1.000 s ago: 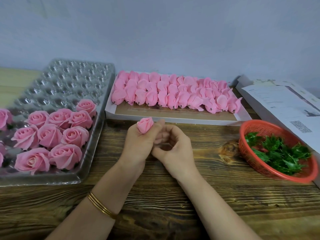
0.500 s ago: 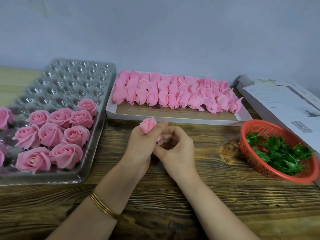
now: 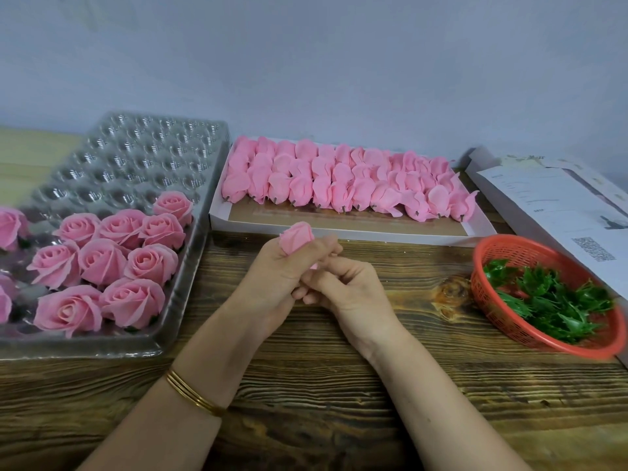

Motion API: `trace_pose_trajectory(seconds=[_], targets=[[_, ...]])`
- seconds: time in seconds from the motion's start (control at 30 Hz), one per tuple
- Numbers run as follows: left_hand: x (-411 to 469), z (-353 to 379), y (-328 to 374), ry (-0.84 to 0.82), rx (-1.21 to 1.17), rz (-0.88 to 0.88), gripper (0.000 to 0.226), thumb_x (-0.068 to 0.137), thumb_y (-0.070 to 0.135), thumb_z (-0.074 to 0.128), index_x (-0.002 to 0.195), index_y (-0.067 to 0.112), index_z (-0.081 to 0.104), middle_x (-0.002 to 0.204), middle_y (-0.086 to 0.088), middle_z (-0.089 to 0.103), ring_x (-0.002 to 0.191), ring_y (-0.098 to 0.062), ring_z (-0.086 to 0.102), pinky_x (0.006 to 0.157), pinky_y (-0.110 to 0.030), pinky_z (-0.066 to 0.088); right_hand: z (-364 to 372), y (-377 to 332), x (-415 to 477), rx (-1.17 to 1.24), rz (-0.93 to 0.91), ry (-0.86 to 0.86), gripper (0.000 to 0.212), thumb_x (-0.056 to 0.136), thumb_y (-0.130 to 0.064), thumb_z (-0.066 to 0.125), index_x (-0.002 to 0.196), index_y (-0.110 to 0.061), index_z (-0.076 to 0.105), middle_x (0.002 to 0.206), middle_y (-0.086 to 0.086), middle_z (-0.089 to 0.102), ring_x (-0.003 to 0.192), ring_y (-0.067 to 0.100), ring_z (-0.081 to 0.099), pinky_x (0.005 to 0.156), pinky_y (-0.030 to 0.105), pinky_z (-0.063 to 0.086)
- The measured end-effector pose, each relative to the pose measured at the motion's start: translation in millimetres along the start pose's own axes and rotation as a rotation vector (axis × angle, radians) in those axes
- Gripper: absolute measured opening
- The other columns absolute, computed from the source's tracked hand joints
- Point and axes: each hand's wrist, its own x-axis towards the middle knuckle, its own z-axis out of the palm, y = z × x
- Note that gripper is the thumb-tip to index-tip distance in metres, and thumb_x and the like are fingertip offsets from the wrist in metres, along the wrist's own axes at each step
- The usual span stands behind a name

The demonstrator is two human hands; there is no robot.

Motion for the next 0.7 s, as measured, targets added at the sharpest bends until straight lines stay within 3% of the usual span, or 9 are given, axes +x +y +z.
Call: trace_pose_trajectory(seconds=[0.1, 0.17, 0.23, 0.3, 0.43, 0.57, 0.7], targets=[[0, 0, 0, 0.032, -0.004, 0.008, 0.032, 0.073, 0.038, 0.07, 0.084, 0.007, 0.072, 0.077, -0.02, 0.054, 0.074, -0.036, 0.038, 0.05, -0.029, 0.033, 0, 1, 1, 0.105, 0.077, -0.015, 0.019, 0.089, 0.006, 0.062, 0.081, -0.006, 0.074, 0.069, 0.009, 0.068, 0.065, 0.013, 0.063, 0.063, 0.019, 0.053], [2, 2, -1, 0.078, -0.027, 0.024, 0.033, 0.071, 0.036, 0.072, 0.083, 0.005, 0.072, 0.078, -0.022, 0.059, 0.075, -0.036, 0.05, 0.057, -0.033, 0.043, 0, 2, 1, 0.056, 0.023, 0.013, 0.012, 0.084, 0.003, 0.071, 0.086, -0.008, 0.073, 0.074, 0.009, 0.068, 0.07, 0.014, 0.062, 0.069, 0.021, 0.053], [4, 1, -4, 0.118, -0.063, 0.051, 0.041, 0.075, 0.029, 0.073, 0.09, -0.009, 0.069, 0.08, -0.018, 0.065, 0.075, -0.029, 0.063, 0.071, -0.036, 0.054, 0, 3, 0, -0.031, -0.056, 0.048, 0.018, 0.077, 0.005, 0.076, 0.088, -0.009, 0.071, 0.077, 0.003, 0.07, 0.075, 0.012, 0.064, 0.075, 0.023, 0.052], [6, 1, -8, 0.142, -0.067, 0.059, 0.043, 0.084, 0.019, 0.072, 0.1, -0.019, 0.06, 0.084, -0.019, 0.065, 0.077, -0.024, 0.066, 0.074, -0.033, 0.058, 1, 4, 0, -0.091, -0.1, 0.094, 0.025, 0.075, 0.01, 0.076, 0.088, -0.009, 0.067, 0.073, -0.005, 0.07, 0.071, 0.006, 0.064, 0.072, 0.019, 0.052], [5, 3, -9, 0.116, -0.044, 0.048, 0.018, 0.085, 0.016, 0.071, 0.086, -0.002, 0.071, 0.078, -0.011, 0.07, 0.073, -0.017, 0.07, 0.068, -0.025, 0.058, 2, 3, -1, -0.165, -0.155, 0.128, 0.028, 0.074, 0.012, 0.075, 0.081, -0.014, 0.068, 0.067, -0.009, 0.068, 0.066, 0.002, 0.062, 0.067, 0.016, 0.051], [2, 0, -2, 0.052, -0.005, 0.025, 0.035, 0.073, 0.03, 0.078, 0.09, -0.001, 0.072, 0.079, -0.017, 0.066, 0.075, -0.027, 0.065, 0.069, -0.031, 0.053, 0, 1, -2, -0.137, -0.14, 0.106, 0.028, 0.078, 0.008, 0.075, 0.073, -0.019, 0.072, 0.067, -0.002, 0.067, 0.066, 0.008, 0.059, 0.068, 0.019, 0.052], [-3, -1, 4, -0.04, 0.014, -0.002, 0.039, 0.073, 0.039, 0.072, 0.091, 0.005, 0.075, 0.082, -0.019, 0.054, 0.062, -0.027, 0.041, 0.057, -0.033, 0.038, 0, -3, 0, 0.063, 0.043, -0.006, 0.028, 0.089, 0.002, 0.063, 0.069, -0.013, 0.076, 0.064, 0.007, 0.066, 0.06, 0.012, 0.059, 0.06, 0.018, 0.051]])
